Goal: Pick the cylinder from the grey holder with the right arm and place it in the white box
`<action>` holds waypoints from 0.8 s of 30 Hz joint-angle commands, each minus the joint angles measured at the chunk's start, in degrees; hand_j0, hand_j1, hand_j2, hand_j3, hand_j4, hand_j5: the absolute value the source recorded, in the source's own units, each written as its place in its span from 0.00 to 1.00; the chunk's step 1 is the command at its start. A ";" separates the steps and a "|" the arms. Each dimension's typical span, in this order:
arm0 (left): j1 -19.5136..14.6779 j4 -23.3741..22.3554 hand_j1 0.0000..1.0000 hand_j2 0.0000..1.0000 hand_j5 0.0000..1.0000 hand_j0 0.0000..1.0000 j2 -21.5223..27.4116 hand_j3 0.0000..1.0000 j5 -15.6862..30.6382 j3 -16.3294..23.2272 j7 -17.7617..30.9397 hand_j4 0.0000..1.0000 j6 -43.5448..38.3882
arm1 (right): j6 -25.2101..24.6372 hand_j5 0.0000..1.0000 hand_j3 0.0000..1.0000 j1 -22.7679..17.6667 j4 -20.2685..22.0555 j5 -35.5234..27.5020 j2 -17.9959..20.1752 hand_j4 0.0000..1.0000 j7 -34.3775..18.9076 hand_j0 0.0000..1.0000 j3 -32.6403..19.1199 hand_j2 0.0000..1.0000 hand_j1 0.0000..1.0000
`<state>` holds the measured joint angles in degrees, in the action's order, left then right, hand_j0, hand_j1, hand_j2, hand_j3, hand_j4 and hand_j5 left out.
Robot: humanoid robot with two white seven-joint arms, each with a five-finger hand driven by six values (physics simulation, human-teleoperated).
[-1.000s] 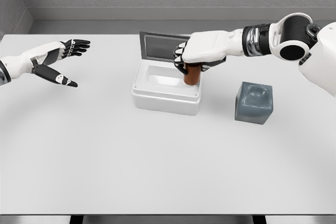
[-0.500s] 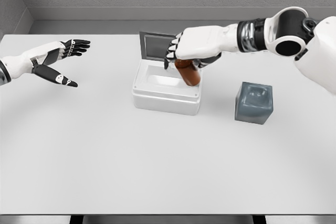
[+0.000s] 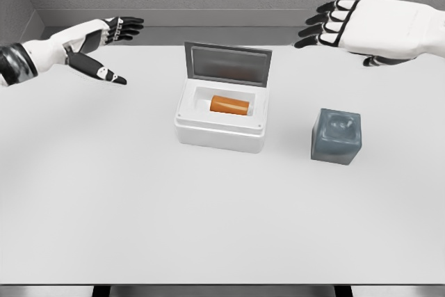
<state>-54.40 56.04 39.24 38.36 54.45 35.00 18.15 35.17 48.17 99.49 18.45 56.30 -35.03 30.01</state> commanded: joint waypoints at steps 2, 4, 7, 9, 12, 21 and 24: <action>-0.88 -3.48 1.00 1.00 1.00 1.00 -7.51 1.00 0.14 -0.05 0.00 1.00 -1.54 | -0.17 1.00 1.00 0.00 1.23 -1.93 3.29 1.00 0.03 1.00 -2.67 1.00 1.00; -2.20 -8.05 1.00 1.00 1.00 1.00 -12.34 1.00 -0.48 -0.05 0.00 1.00 -1.45 | -0.17 1.00 1.00 -0.27 1.23 -1.66 3.03 1.00 0.03 1.00 2.33 1.00 1.00; -2.81 -7.70 1.00 1.00 1.00 1.00 -13.40 1.00 -1.80 -0.05 0.00 1.00 -1.28 | -0.17 1.00 1.00 -0.18 1.23 -1.23 2.85 1.00 0.03 1.00 5.32 1.00 1.00; -2.73 -7.08 1.00 1.00 1.00 1.00 -13.40 1.00 -1.44 -0.05 0.00 1.00 -1.01 | -0.17 1.00 1.00 -0.09 1.23 -1.14 2.94 1.00 0.03 1.00 6.20 1.00 1.00; -2.64 -5.85 1.00 1.00 1.00 1.00 -12.53 1.00 -1.44 -0.05 0.00 1.00 -0.75 | -0.17 1.00 1.00 -0.18 1.23 -1.14 3.03 1.00 0.03 1.00 6.20 1.00 1.00; -1.85 -3.30 1.00 1.00 1.00 1.00 -12.35 1.00 -1.27 -1.98 0.00 1.00 -0.31 | -0.17 1.00 1.00 -0.09 1.23 -1.14 3.29 1.00 0.03 1.00 6.20 1.00 1.00; -1.50 -3.30 1.00 1.00 1.00 1.00 -12.26 1.00 -1.44 -1.89 0.00 1.00 -0.40 | -0.17 1.00 1.00 -0.09 1.23 -1.14 4.43 1.00 0.03 1.00 6.03 1.00 1.00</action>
<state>-55.90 52.34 26.90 36.65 52.65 35.01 17.80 35.15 48.16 100.72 17.50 60.16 -35.03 36.16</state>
